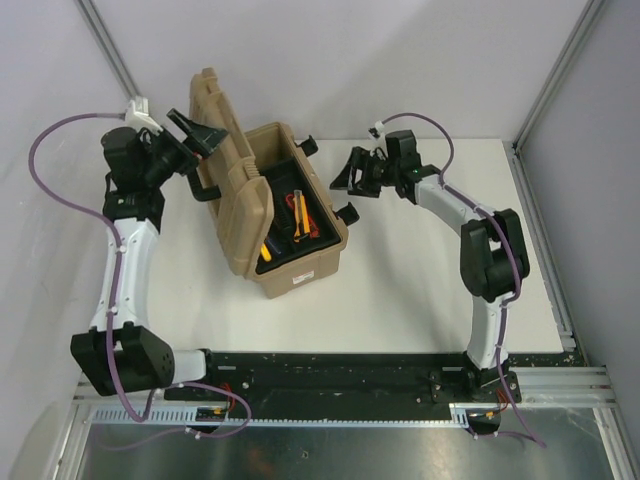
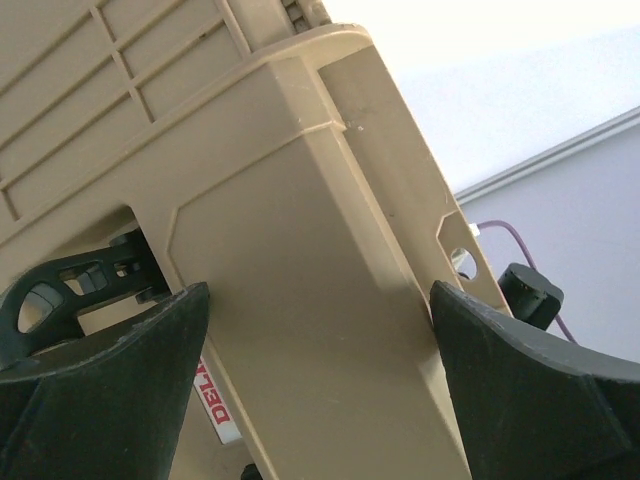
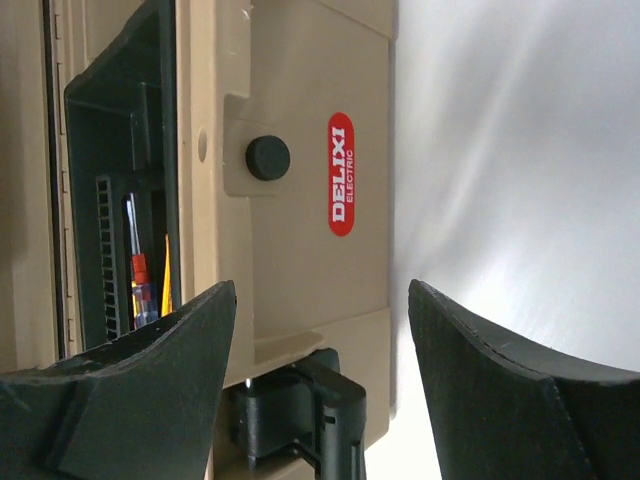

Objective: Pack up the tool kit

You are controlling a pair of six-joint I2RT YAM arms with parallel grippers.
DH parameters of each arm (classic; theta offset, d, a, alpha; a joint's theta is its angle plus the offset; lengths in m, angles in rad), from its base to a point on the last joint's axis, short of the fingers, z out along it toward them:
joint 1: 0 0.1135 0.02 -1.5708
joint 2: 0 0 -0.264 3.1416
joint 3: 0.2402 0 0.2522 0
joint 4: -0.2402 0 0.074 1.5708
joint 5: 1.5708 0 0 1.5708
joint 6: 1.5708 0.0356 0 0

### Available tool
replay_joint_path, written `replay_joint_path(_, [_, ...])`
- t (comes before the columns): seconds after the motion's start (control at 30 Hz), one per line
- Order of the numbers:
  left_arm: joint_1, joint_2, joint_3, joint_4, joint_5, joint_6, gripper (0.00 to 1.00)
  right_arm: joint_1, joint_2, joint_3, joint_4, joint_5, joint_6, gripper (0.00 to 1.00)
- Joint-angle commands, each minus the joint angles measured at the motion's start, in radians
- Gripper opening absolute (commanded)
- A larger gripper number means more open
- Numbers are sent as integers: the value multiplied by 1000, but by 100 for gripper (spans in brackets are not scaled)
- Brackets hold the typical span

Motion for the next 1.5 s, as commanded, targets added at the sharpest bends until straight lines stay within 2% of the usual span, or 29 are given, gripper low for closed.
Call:
replay_joint_path(0.0, [-47, 51, 37, -4, 20, 4, 95, 14, 17, 96, 23, -11, -23, 74])
replay_joint_path(0.3, [-94, 103, 115, 13, 27, -24, 95, 22, 38, 113, 37, 8, 23, 72])
replay_joint_path(0.5, [-96, 79, 153, 15, 19, -15, 96, 15, -11, 77, 27, 132, 35, 71])
replay_joint_path(0.63, [-95, 4, 79, 13, -84, 35, 98, 8, -78, 48, -6, 302, 19, 72])
replay_joint_path(0.73, [-88, -56, -25, 11, -183, 55, 99, 10, -122, 43, -14, 358, -13, 72])
replay_joint_path(0.9, [-56, -112, -181, -8, -294, 42, 99, 51, -151, 96, -53, 292, -120, 75])
replay_joint_path(1.03, [-45, -118, -255, -15, -322, 39, 100, 97, -134, 157, -88, 146, -186, 81])
replay_joint_path(1.13, [-43, -106, -286, -14, -321, 40, 100, 137, -101, 210, -131, 95, -233, 85])
replay_joint_path(1.33, [-46, 6, -294, -12, -176, 107, 97, 203, -32, 266, -227, 119, -324, 88])
replay_joint_path(1.43, [-55, 46, -302, -12, -143, 147, 95, 213, -23, 246, -229, 137, -325, 84])
replay_joint_path(1.47, [-57, 54, -304, -13, -141, 157, 94, 217, -21, 242, -235, 139, -324, 80])
